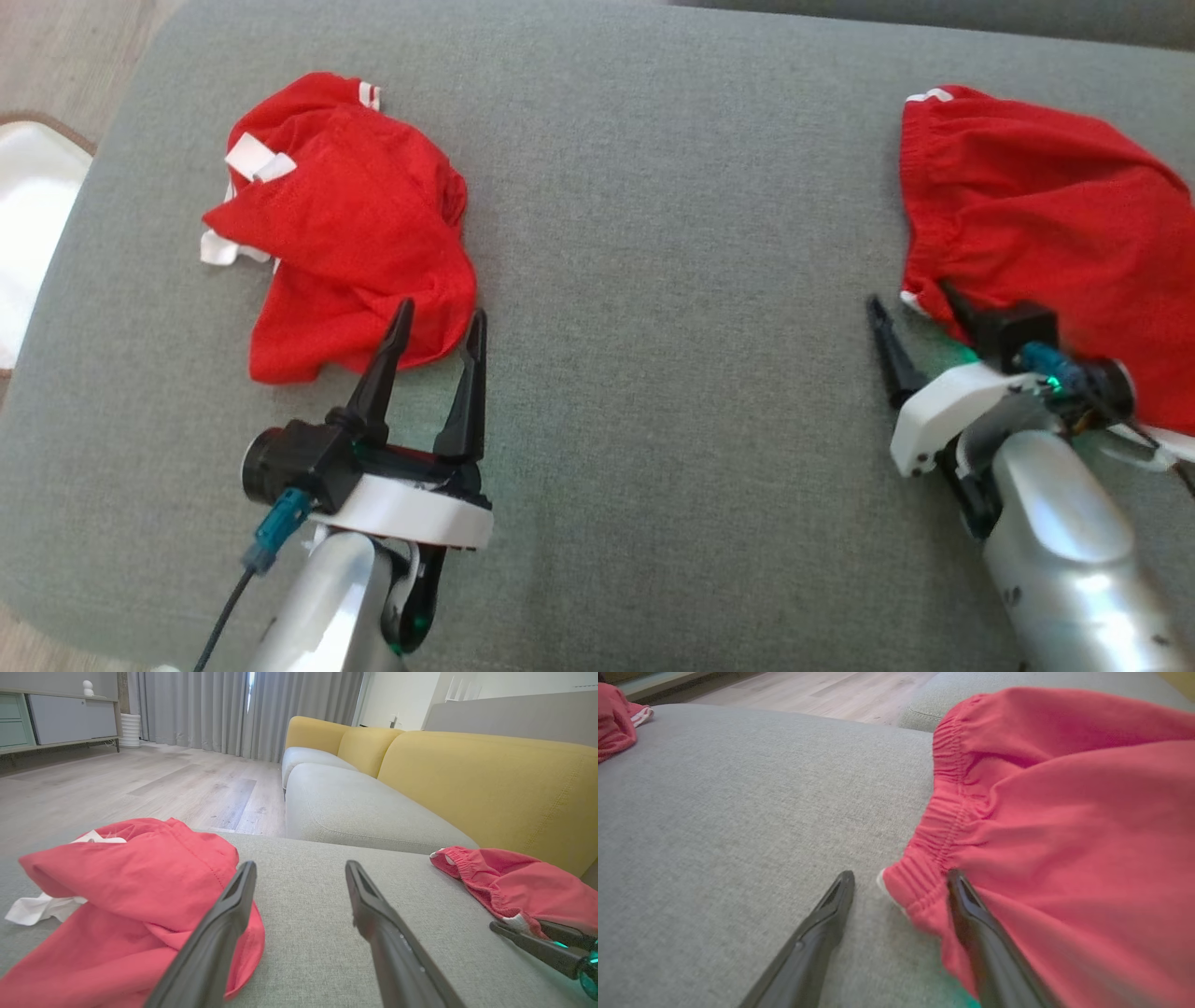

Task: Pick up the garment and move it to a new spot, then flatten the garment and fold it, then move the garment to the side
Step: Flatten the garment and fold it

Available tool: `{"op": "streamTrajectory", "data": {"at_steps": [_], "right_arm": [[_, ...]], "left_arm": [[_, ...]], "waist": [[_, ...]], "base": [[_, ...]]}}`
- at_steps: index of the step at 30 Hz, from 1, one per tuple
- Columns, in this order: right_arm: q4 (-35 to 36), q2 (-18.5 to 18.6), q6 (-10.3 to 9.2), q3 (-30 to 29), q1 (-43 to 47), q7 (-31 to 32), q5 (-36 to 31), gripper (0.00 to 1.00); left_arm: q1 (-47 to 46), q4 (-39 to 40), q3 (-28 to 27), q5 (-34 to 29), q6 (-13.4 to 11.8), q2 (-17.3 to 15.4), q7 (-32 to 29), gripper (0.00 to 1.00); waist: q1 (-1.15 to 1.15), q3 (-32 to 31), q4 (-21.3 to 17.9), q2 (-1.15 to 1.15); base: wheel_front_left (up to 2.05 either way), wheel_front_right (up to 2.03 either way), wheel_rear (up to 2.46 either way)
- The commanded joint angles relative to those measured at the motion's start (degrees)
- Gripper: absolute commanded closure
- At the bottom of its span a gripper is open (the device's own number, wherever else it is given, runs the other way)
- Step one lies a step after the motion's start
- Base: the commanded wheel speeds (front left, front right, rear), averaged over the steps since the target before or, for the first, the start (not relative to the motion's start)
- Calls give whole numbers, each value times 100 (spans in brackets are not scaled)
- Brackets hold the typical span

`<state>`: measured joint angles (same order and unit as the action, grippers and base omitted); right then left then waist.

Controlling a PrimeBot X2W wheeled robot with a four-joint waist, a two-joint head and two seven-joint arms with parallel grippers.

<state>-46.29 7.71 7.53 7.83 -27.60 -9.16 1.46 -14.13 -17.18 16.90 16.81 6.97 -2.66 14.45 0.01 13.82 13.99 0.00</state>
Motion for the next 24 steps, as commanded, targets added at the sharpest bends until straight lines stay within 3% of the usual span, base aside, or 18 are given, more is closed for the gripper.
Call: {"op": "streamTrajectory", "data": {"at_steps": [1,10,11,12,13,18,24], "right_arm": [[75,6,-4,66,-143,-64,21,0],[-523,-149,-4,-24,-457,-153,499,0],[-577,-170,-4,19,-469,-155,583,20],[-617,-191,-4,69,-478,-164,670,73],[-642,-213,-4,138,-481,-178,761,100],[-571,-324,-4,725,-453,-257,1300,100],[120,-425,-4,1982,-280,-53,2438,100]], "left_arm": [[-207,185,-124,40,-57,-22,55,0],[-235,131,-48,58,-81,-21,55,0],[-231,121,-48,52,-83,-21,55,0],[-227,113,-52,44,-86,-21,55,0],[-221,105,-59,36,-89,-21,55,0],[-161,91,-116,5,-96,-21,55,0],[-101,83,-175,-19,-99,-21,55,0]], "waist": [[-1,20,14,0],[-1,-5,-10,0],[-1,-30,-26,0],[-1,-57,-44,0],[-1,-88,-64,0],[-1,-254,-206,0],[-1,-441,-369,0]], "base": [[0,0,0],[0,0,0],[0,0,0],[0,0,0],[0,0,0],[0,0,0],[0,0,0]]}}
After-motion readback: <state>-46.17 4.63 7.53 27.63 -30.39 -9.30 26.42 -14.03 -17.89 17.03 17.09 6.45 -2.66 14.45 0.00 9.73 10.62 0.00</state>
